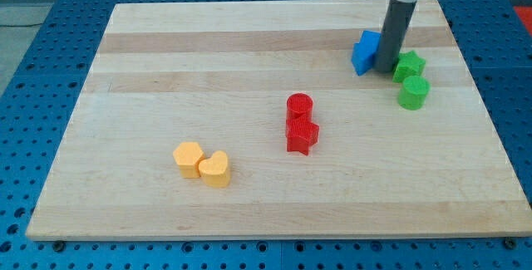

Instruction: Slide the green star away from the green circle

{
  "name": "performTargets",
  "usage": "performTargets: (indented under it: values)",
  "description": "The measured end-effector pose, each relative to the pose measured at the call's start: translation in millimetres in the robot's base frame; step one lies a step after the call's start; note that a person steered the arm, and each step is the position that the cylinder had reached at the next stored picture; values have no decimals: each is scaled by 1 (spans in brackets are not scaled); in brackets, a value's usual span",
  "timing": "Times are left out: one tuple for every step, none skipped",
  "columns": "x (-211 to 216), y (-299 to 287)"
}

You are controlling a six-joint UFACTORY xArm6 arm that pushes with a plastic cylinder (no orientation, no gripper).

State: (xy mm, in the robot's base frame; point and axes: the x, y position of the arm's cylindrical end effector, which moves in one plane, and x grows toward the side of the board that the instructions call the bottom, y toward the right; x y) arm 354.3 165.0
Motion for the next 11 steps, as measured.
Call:
performTargets:
  values:
    - [-24,7]
    - [-27,52]
    - [-27,83]
    - [-6,76]
    - [18,64]
    - [23,38]
    - [25,12]
    - [25,-12]
    - [29,-34]
    - [38,-19]
    - [50,-17]
